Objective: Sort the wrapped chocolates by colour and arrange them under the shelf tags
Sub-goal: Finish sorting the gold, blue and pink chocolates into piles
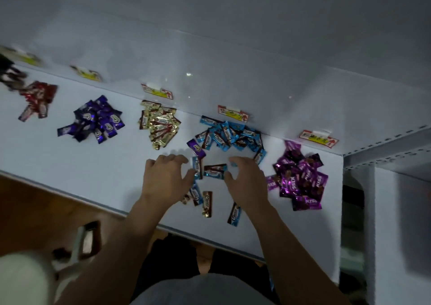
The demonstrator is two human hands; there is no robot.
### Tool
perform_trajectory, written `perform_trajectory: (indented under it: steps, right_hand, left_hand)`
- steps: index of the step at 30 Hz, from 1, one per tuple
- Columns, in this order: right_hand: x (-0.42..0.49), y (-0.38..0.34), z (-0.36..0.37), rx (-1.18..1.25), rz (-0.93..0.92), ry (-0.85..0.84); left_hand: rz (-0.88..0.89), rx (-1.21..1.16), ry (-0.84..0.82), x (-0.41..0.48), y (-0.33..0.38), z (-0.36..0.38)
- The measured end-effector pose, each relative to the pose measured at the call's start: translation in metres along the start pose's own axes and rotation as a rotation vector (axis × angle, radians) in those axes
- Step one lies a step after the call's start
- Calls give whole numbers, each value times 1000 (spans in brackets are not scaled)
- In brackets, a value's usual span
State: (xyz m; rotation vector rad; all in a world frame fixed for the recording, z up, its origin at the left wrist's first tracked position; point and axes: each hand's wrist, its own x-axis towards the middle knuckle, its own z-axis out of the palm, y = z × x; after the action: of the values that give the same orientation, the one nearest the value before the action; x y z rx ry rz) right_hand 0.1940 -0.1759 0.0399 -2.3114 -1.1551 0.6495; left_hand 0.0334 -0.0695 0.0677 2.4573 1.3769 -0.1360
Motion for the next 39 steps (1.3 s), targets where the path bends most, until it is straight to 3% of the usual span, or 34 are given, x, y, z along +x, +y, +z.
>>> perform_trajectory:
  steps: [6, 13, 17, 23, 33, 39]
  right_hand:
    - [47, -60, 59, -187, -13, -105]
    - [85, -84, 117, -387, 152, -48]
    - [89, -90, 130, -329, 177, 95]
    - [97, -94, 135, -259, 311, 7]
    - [93, -97, 128, -101, 100, -133]
    - [43, -116, 89, 297, 47, -218]
  left_hand:
    - [-31, -69, -117, 9, -68, -15]
    - [82, -84, -158, 36, -123, -17]
    - [113, -76, -166, 54, -144, -20]
    - [103, -76, -147, 57, -157, -29]
    - [37, -47, -143, 10, -132, -27]
    - [9, -74, -120, -7, -109, -32]
